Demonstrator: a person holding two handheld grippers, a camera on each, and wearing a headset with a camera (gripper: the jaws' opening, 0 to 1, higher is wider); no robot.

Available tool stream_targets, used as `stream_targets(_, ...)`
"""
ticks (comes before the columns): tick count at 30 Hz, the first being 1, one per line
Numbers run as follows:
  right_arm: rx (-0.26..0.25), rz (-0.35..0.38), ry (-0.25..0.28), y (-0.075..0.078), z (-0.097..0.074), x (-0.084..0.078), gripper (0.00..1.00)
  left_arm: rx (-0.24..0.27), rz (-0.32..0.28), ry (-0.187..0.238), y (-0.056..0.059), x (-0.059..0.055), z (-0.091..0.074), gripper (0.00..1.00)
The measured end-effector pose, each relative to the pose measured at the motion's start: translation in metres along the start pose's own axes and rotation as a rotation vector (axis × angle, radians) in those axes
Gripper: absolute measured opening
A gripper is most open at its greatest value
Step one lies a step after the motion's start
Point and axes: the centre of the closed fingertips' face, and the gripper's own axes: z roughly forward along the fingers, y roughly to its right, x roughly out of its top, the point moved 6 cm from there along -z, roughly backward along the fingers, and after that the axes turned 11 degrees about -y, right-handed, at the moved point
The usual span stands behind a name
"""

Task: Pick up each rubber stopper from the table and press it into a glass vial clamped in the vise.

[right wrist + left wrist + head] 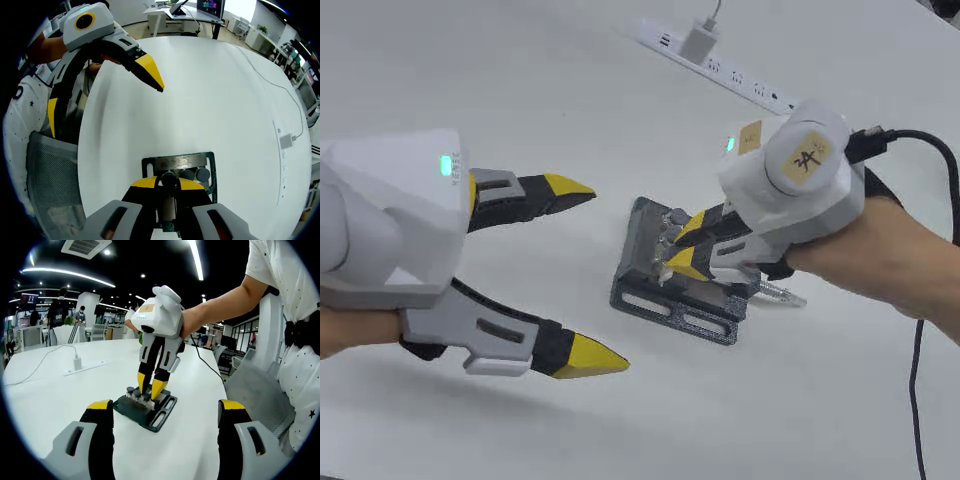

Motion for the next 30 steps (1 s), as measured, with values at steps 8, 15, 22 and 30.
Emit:
stream_targets(8,-0.016,0.018,0.029,0.001,-0.008,-0.002,0.10,-0.001,-0.002,-0.003,0.000,-0.002,-0.001,0.84)
stream_targets(15,-0.017,0.023,0.046,0.002,-0.013,-0.003,0.04,-0.003,-0.002,-0.007,-0.001,-0.003,0.000,0.84)
stream_targets(22,0.001,0.018,0.052,0.001,-0.010,-0.001,0.02,-0.006,-0.002,-0.010,-0.001,-0.003,0.001,0.83)
stream_targets(30,0.000,0.008,0.039,0.003,-0.006,-0.002,0.00,-0.010,-0.006,-0.006,0.000,-0.004,0.001,0.83)
